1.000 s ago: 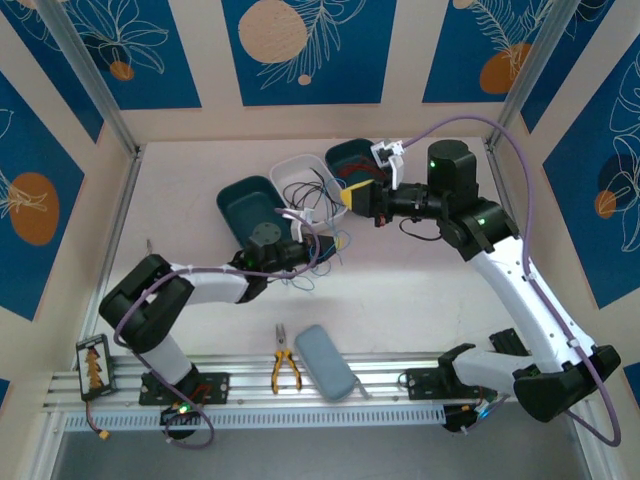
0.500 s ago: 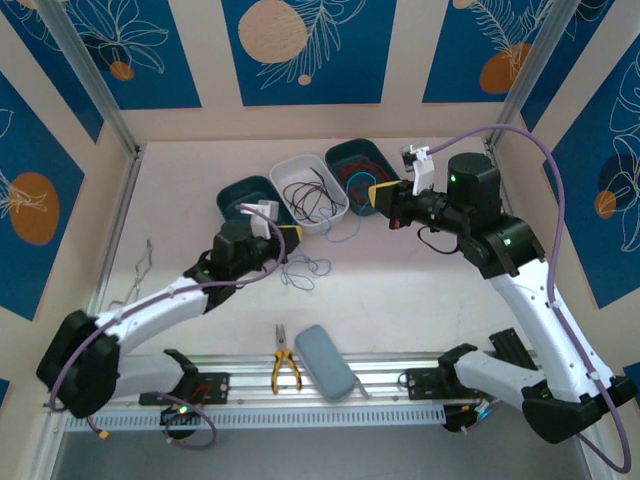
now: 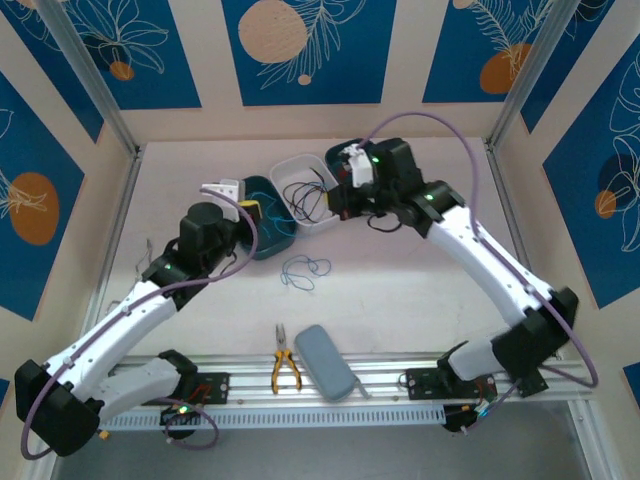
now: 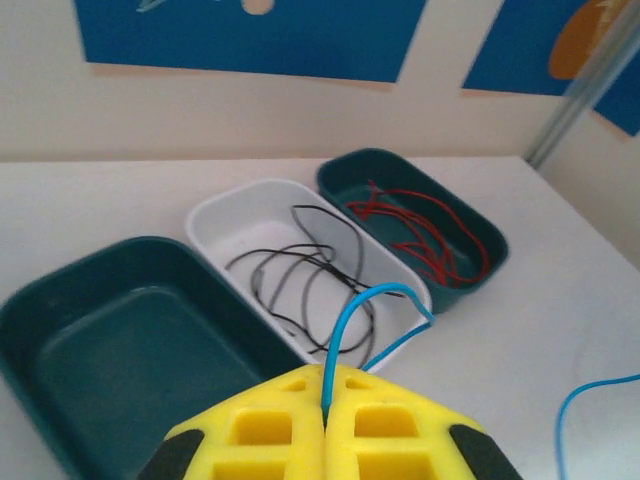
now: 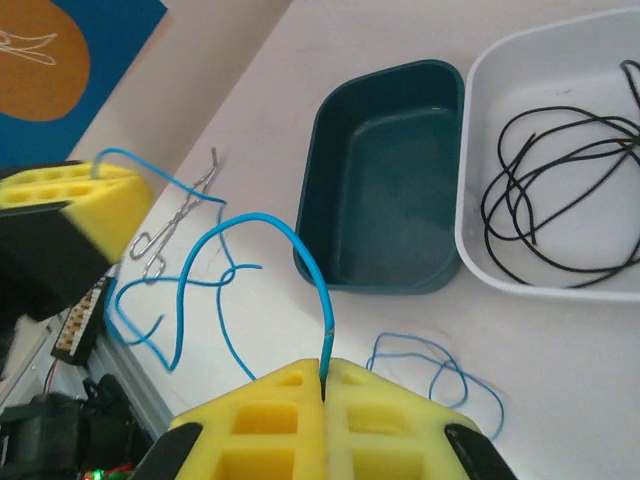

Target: Untangle the cables

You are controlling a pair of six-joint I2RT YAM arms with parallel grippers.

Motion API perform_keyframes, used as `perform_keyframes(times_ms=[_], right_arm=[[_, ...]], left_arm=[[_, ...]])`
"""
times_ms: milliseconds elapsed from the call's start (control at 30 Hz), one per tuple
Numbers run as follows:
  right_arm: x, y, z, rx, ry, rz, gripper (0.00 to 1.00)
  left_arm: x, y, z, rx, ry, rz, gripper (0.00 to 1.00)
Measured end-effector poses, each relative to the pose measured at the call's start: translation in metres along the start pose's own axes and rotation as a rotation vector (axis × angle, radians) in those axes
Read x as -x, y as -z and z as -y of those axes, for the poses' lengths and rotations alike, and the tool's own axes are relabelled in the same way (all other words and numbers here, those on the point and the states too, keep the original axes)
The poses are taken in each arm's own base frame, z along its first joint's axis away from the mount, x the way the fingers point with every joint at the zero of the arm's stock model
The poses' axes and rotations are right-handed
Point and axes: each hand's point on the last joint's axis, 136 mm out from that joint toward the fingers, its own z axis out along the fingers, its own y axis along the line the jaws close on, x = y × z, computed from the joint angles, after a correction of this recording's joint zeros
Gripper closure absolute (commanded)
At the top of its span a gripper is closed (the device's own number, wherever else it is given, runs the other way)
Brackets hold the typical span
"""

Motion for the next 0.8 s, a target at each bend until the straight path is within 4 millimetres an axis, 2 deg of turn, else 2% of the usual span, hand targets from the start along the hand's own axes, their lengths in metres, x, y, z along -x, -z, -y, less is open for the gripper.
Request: perform_keyframes(times_ms=[200,400,500,667,800], right_arm=[[0.011,-0.062,0.011,-0.047,-0.012,-0.057,0.90],[0.001,-0.119,0.033,-0.102,-0.032,-0.137,0.92],[-0.014,-0.142,0.049,-0.142,-0.049,-0.194,0.92],[-0.041,-0.170,0.070,-0.200,-0.069,-0.286,0.91],[-0.053,-0.182,0.071,-0.223,-0.067,-0.328,0.79]], left_arm=[[0.007,-0.014,-0.031,0.127,-0.058,-0.023,1.00],[0.013,-0.031,-0.067,0.228,-0.083,-0.057,1.00],[0.030,-0.030,-0.074,0.243,-0.089,-0.034,1.00],[0.078,-0.019,-0.068,0.231,-0.110,0.058,1.00],[0.103,-0.011,-0.061,0.216,-0.131,0.109,1.00]])
